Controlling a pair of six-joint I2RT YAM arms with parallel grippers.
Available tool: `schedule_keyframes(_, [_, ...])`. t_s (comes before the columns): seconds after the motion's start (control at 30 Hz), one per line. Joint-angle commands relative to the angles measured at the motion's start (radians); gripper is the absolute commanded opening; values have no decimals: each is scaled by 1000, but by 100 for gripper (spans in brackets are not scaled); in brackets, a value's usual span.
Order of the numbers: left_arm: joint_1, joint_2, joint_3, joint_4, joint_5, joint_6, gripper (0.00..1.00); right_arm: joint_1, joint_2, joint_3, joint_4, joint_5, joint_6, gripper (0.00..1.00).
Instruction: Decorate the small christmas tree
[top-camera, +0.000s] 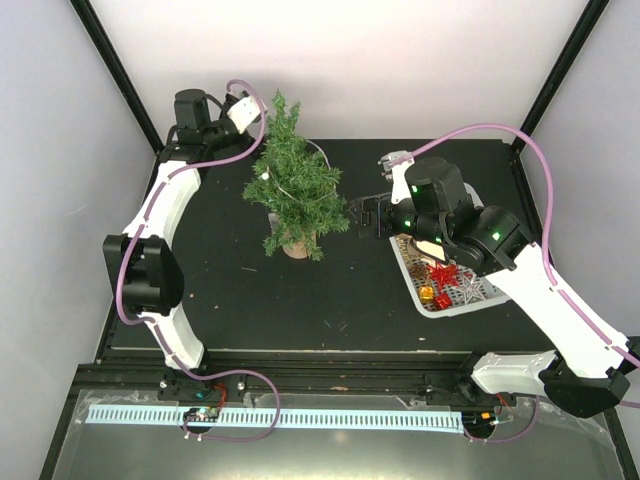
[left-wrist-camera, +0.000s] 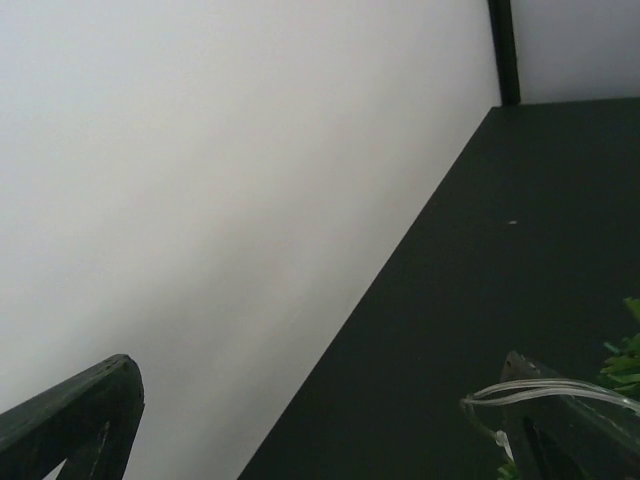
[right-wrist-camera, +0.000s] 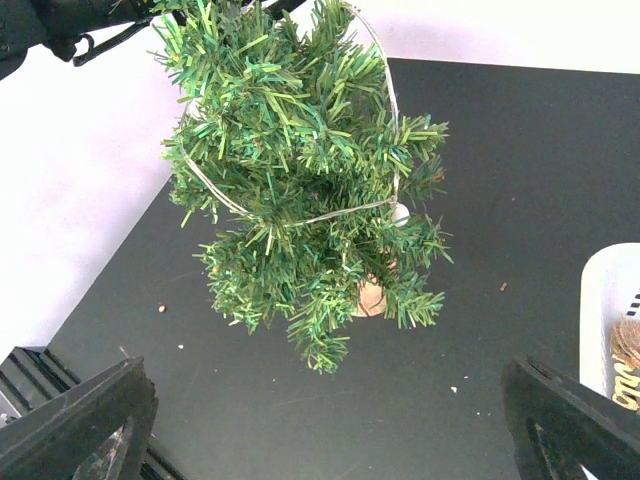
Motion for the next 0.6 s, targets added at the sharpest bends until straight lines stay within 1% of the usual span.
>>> schedule_keyframes(0.0, [19,-25,42,-8,-79,74,98,-4,10,-3,34,25,3,94])
schedule_keyframes(0.23, [55,-46,50,-23,-122,99,99,-3,3,-10,35,41,1,94])
schedule_keyframes(0.47, [84,-70,53,-39,-138,44,99,-4,-29,-38,37,73,7,93])
schedule_keyframes(0.57, [100,-79,51,-57,-105,8,99,-3,-43,-53,35,77,11,94])
